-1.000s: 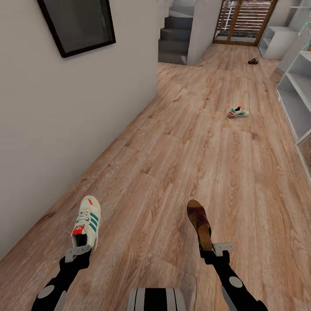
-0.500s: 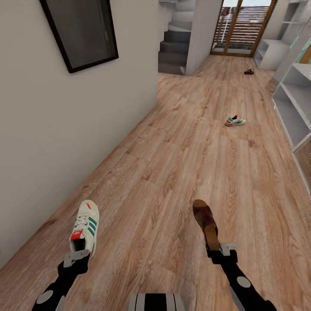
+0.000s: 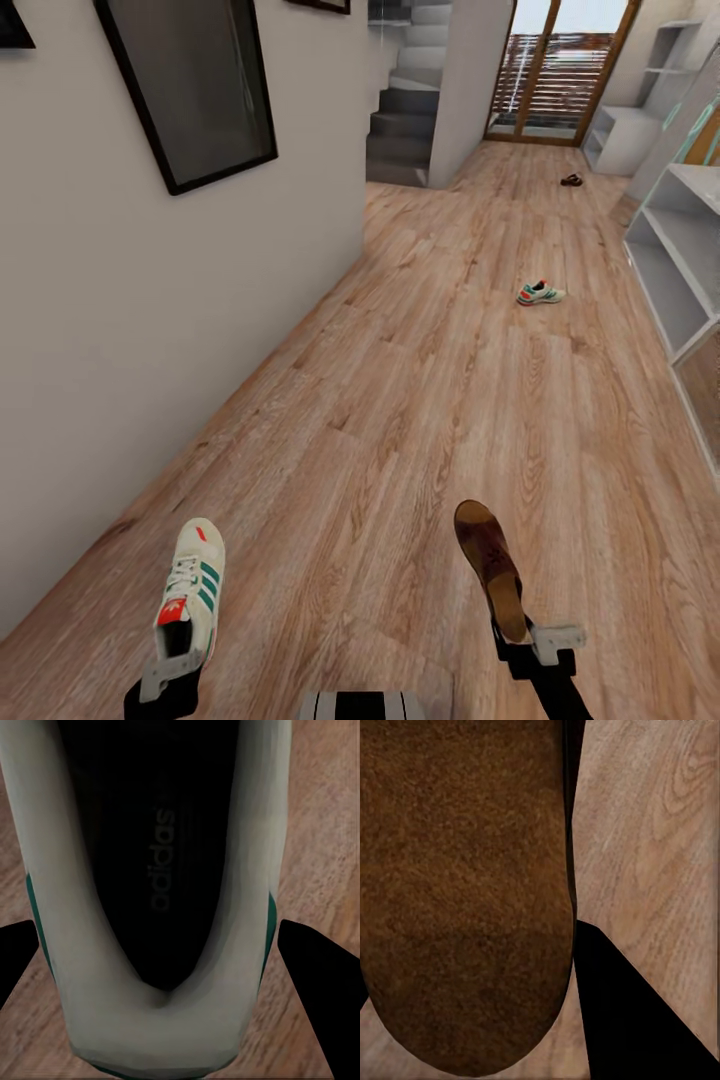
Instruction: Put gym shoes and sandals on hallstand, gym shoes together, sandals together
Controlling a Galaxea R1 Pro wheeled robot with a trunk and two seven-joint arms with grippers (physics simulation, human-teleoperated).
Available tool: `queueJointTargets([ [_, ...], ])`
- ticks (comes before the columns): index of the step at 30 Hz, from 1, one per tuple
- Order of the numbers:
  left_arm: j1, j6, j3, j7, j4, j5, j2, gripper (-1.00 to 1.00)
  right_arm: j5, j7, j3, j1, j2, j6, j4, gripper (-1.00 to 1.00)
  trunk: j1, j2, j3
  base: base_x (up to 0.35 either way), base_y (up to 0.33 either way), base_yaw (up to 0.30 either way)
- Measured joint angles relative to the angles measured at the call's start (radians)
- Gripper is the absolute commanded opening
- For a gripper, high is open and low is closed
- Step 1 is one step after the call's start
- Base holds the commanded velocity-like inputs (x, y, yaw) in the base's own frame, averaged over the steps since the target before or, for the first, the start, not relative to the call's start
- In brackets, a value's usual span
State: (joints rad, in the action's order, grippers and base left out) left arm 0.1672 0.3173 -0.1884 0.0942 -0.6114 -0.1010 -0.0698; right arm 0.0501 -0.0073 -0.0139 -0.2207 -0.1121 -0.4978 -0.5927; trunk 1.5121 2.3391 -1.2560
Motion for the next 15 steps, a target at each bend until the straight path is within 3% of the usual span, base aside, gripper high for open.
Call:
queueJointTargets([
  [15, -0.04, 0.028, -0.001, 0.0, 0.016, 0.002, -0.003, -1.0, -0.002, 0.0, 0.0, 0.035, 0.006, -0.009, 0.004, -1.0, -0.057, -0.105, 0.067, 0.0, 0.0, 0.0],
])
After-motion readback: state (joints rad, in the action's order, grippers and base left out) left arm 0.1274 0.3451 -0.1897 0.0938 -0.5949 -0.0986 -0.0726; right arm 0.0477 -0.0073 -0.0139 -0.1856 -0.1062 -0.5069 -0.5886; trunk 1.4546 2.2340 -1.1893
